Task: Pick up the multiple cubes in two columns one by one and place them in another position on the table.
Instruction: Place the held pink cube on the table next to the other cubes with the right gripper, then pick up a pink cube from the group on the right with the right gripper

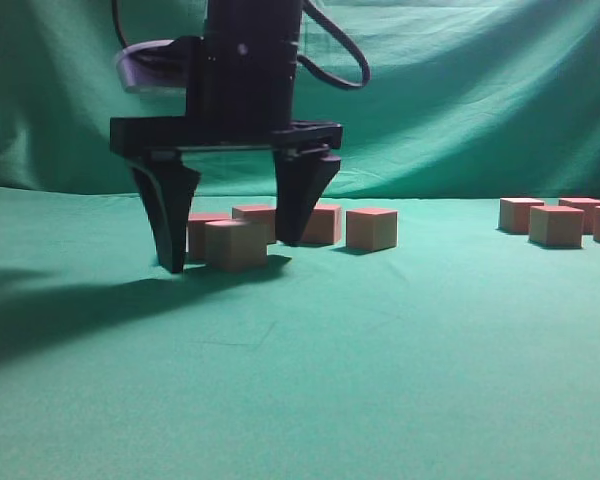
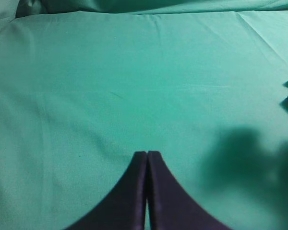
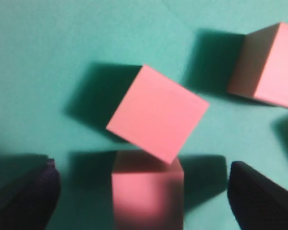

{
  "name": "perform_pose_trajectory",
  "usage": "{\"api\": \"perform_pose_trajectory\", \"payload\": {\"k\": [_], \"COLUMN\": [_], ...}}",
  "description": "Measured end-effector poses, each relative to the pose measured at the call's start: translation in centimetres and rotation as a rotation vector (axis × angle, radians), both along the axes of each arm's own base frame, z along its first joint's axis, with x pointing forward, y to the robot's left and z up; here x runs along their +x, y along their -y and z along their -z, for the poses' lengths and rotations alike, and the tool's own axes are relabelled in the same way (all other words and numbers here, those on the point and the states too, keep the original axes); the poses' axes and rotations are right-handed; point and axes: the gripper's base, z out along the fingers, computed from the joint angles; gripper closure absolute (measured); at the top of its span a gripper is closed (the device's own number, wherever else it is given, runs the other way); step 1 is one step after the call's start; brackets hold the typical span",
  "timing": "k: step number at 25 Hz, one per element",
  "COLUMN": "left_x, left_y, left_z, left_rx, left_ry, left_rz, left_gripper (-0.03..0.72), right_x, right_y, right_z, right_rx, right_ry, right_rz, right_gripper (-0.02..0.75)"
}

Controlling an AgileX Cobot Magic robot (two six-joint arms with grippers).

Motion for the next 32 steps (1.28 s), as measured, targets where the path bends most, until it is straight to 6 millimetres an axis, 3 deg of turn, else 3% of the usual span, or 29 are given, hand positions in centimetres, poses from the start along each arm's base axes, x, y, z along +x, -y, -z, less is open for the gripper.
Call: {"api": "perform_pose_trajectory", "payload": {"k": [2,4,8,9,10,14,15,17,22,24,27,32], "left_x": [0.0,0.0,0.0,0.0,0.0,0.0,0.0,0.0,0.0,0.0,0.0,0.0], "left_y": [0.0,0.0,0.0,0.0,0.0,0.0,0.0,0.0,0.0,0.0,0.0,0.0], "left_z": [0.0,0.0,0.0,0.0,0.0,0.0,0.0,0.0,0.0,0.0,0.0,0.0], "left_rx": [0.0,0.0,0.0,0.0,0.0,0.0,0.0,0.0,0.0,0.0,0.0,0.0], "left_ry": [0.0,0.0,0.0,0.0,0.0,0.0,0.0,0.0,0.0,0.0,0.0,0.0], "left_rz": [0.0,0.0,0.0,0.0,0.0,0.0,0.0,0.0,0.0,0.0,0.0,0.0], "left_gripper": [0.688,0.688,0.688,0.688,0.688,0.688,0.688,0.688,0.688,0.688,0.688,0.688], "right_x": [-0.1,-0.2,-0.6,-0.9,-1.2,-2.1,-2.2,-2.6,-2.7,-2.2,-1.6,-0.7], "right_y": [0.2,0.3,1.4,1.9,2.5,5.4,6.2,7.9,13.9,17.3,21.6,26.5], "right_z": [-1.0,-2.9,-8.4,-9.6,-11.2,-16.3,-17.6,-19.9,-24.8,-25.3,-24.0,-17.7], "right_rx": [-0.009,-0.001,0.023,0.02,0.019,-0.002,0.006,0.036,0.107,0.096,0.041,-0.03], "right_ry": [-0.007,0.012,0.094,0.111,0.138,0.265,0.299,0.347,0.444,0.456,0.417,0.209], "right_rz": [0.002,0.0,-0.004,-0.004,-0.004,0.046,0.065,0.102,0.243,0.339,0.467,0.63], "right_gripper": [0.051,0.067,0.067,0.12,0.119,0.119,0.168,0.167,0.167,0.167,0.167,0.167]}}
